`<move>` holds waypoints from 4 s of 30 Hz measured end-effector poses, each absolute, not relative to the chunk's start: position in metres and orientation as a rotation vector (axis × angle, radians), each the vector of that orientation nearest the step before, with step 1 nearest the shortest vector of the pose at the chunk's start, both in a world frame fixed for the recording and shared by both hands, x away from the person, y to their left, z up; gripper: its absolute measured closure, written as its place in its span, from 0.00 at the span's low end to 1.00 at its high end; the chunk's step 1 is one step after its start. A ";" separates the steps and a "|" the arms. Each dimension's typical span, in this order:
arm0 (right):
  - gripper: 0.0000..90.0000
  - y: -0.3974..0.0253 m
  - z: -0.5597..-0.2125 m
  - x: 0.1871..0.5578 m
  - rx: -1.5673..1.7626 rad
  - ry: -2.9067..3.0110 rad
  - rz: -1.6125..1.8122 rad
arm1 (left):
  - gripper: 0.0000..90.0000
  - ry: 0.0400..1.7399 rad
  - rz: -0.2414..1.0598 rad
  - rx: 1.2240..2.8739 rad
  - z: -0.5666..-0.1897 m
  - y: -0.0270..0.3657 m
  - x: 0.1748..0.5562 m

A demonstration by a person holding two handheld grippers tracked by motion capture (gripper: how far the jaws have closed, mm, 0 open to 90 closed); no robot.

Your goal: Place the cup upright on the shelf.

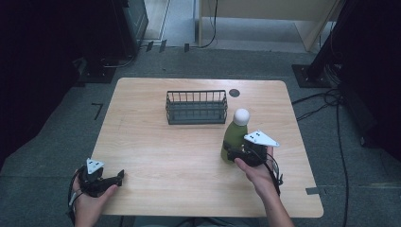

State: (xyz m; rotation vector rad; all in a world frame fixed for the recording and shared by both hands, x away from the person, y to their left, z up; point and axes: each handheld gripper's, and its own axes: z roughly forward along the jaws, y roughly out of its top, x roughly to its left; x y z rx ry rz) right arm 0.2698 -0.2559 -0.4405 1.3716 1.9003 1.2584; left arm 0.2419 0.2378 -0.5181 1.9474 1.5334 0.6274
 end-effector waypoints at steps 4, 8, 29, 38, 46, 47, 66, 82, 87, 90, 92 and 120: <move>0.19 -0.255 -0.439 0.272 1.369 1.898 1.257 | 0.03 1.534 0.627 1.948 -0.518 0.238 0.242; 0.20 -0.253 -0.438 0.275 1.375 1.892 1.260 | 0.03 1.534 0.627 1.946 -0.518 0.238 0.242; 0.22 -0.252 -0.424 0.278 1.361 1.845 1.250 | 0.03 1.534 0.627 1.946 -0.518 0.238 0.242; 0.23 -0.244 -0.412 0.283 1.334 1.858 1.256 | 0.03 1.535 0.627 1.943 -0.518 0.238 0.242; 0.23 -0.237 -0.401 0.292 1.312 1.862 1.249 | 0.03 1.533 0.628 1.945 -0.518 0.238 0.242; 0.23 -0.235 -0.400 0.293 1.312 1.863 1.249 | 0.03 1.533 0.629 1.945 -0.518 0.238 0.242; 0.23 -0.219 -0.374 0.319 1.302 1.861 1.258 | 0.03 1.534 0.628 1.944 -0.518 0.238 0.242; 0.23 -0.208 -0.346 0.339 1.273 1.846 1.253 | 0.03 1.535 0.627 1.943 -0.518 0.238 0.242; 0.23 -0.206 -0.339 0.347 1.277 1.832 1.261 | 0.03 1.535 0.627 1.943 -0.518 0.238 0.242; 0.23 -0.205 -0.336 0.353 1.275 1.825 1.255 | 0.03 1.535 0.627 1.942 -0.518 0.238 0.242; 0.23 -0.204 -0.333 0.357 1.279 1.820 1.252 | 0.03 1.535 0.627 1.943 -0.518 0.238 0.242; 0.23 -0.187 -0.330 0.425 1.339 1.768 1.215 | 0.03 1.536 0.625 1.943 -0.518 0.238 0.241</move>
